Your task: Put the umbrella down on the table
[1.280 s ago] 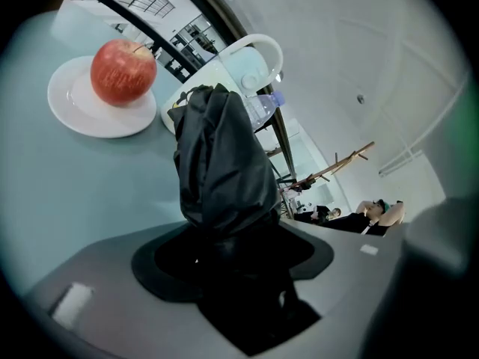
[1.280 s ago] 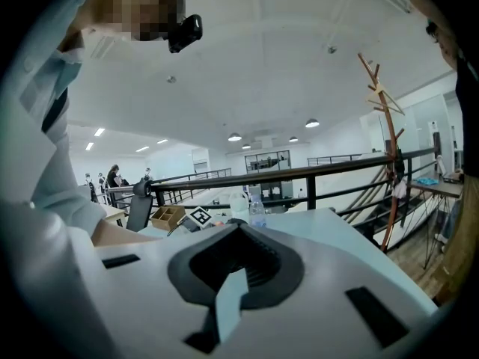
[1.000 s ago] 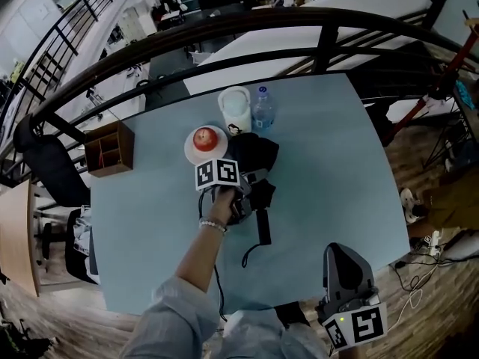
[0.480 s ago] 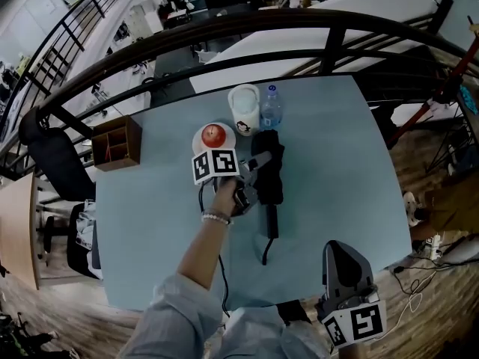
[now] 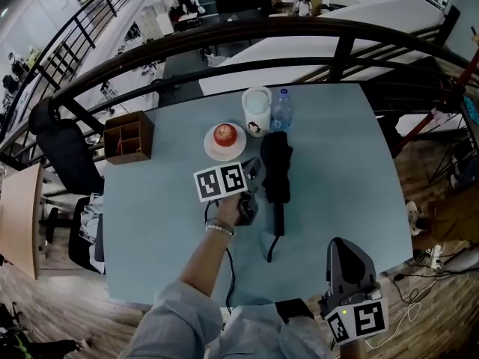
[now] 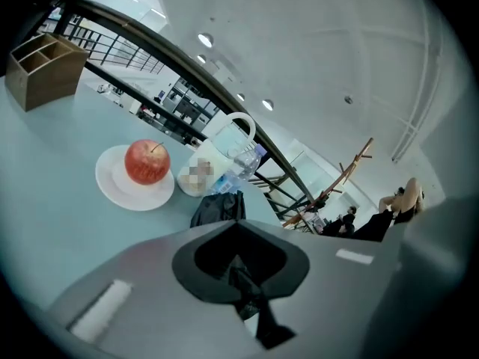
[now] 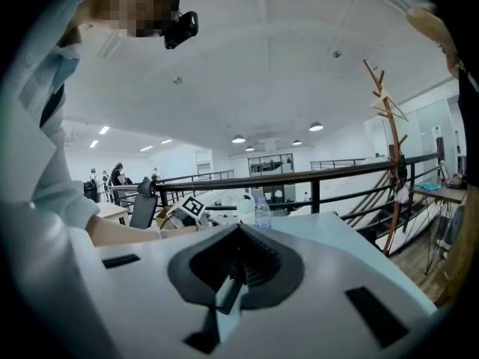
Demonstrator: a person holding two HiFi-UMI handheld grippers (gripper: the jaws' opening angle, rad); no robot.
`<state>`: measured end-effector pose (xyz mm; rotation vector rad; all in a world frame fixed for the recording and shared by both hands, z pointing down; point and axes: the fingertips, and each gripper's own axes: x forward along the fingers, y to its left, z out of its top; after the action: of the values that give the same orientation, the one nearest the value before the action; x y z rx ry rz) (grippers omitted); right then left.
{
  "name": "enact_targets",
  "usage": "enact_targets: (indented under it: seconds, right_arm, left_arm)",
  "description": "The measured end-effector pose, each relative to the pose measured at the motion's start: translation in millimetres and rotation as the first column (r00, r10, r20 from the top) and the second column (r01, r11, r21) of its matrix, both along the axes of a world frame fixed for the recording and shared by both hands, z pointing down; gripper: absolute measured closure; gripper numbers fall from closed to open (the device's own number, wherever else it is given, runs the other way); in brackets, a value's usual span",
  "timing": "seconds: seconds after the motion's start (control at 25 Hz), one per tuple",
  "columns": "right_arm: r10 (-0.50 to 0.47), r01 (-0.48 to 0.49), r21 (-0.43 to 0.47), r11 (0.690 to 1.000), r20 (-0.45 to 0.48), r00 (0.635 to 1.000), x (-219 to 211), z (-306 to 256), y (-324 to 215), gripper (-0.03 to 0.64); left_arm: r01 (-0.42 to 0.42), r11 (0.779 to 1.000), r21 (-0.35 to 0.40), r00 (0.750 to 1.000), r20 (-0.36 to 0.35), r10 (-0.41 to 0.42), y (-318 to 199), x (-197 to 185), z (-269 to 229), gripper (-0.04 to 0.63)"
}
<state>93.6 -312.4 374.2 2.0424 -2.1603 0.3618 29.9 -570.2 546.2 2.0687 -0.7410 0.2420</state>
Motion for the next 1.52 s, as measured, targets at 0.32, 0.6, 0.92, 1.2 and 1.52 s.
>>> enact_targets:
  seconds: [0.32,0.6,0.92,1.2,1.52]
  right_arm:
    - [-0.052,0.052,0.045,0.998,0.001,0.999,-9.0,-8.7,3.1,0.618]
    - [-0.108,0.107,0.089,0.990,0.004,0.994,-3.6,-23.3,20.2,0.618]
    - [-0.143,0.140,0.138,0.980,0.011,0.990,2.7,-42.7,59.3,0.618]
    - [-0.183,0.179,0.174,0.968,0.004,0.983,3.3,-54.3,95.2,0.618]
    - [-0.238,0.232,0.196,0.953,0.005,0.971,-10.7,-52.8,139.6,0.618]
  left_arm:
    - [0.023,0.986,0.163,0.999,-0.042,-0.016,41.8,-19.3,-56.8,0.591]
    - [0.038,0.937,0.347,0.999,0.001,-0.041,91.8,-34.9,-117.5,0.591]
    - [0.099,0.912,0.399,0.995,-0.046,-0.088,163.4,-46.2,-165.2,0.591]
    - [0.058,0.894,0.445,0.998,-0.020,-0.055,231.8,-38.3,-180.5,0.591]
    - [0.084,0.840,0.536,0.991,0.043,-0.127,305.7,-69.3,-191.4,0.591]
